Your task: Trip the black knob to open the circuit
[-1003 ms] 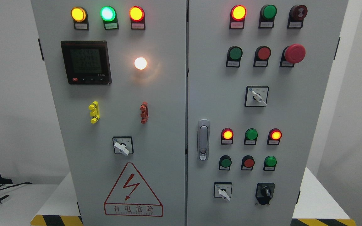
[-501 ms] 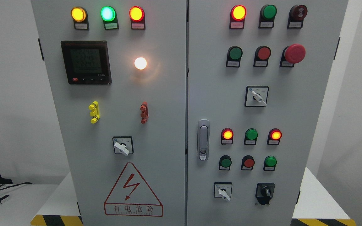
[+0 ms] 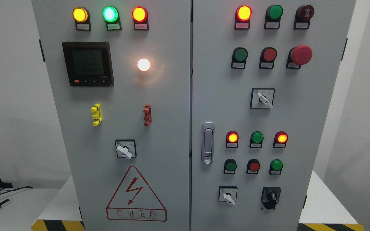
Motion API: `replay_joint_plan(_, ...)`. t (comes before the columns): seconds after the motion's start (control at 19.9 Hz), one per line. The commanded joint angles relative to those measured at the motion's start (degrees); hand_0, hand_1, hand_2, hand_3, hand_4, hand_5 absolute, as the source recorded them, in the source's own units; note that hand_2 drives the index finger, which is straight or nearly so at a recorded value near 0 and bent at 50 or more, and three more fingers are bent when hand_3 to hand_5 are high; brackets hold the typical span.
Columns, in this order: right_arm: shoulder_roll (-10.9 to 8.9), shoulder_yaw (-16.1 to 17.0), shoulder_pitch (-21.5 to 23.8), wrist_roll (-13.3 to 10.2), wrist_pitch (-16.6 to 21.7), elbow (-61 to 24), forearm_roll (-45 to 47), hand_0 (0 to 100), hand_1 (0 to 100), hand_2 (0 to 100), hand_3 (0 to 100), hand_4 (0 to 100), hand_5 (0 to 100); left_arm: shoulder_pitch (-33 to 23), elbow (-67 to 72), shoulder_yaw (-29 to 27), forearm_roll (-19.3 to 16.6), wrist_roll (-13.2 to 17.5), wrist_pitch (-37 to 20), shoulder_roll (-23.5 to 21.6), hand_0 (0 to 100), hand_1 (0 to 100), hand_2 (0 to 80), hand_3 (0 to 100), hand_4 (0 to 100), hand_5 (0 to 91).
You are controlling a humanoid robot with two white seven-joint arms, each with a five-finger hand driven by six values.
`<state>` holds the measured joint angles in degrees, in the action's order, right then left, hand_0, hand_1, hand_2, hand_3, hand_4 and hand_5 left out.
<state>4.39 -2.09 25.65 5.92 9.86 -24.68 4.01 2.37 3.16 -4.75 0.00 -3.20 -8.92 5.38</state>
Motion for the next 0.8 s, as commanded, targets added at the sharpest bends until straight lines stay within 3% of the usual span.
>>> replay_joint_plan(0.0,-1.66,0.2,11.7,0.6,0.9,-35.9,0.2,10,32,18,30,25,23,0.0,0.0,0.0,-1.8,0.0,0.0,0.1,12,39,0.0,0,0,0.0)
replay_joint_plan(0.35,-3.33,0.3,24.0,0.4,0.9,-69.3,0.8,11,34,22,35,29,26,0.0,0.0,0.0,-1.8,0.0,0.0,0.1,12,39,0.0,0,0,0.0)
replay_joint_plan(0.55,-4.04,3.1,24.5,-0.7,0.9,-79.8,1.2,11,36,23,37,32,28,0.0,0.0,0.0,-1.8,0.0,0.0,0.1,12,39,0.0,0,0,0.0)
replay_joint_plan(0.75,-5.18,5.4,23.1,-3.4,1.0,-85.1,2.4,11,41,26,47,45,37,0.0,0.0,0.0,-1.8,0.0,0.0,0.1,12,39,0.0,0,0,0.0)
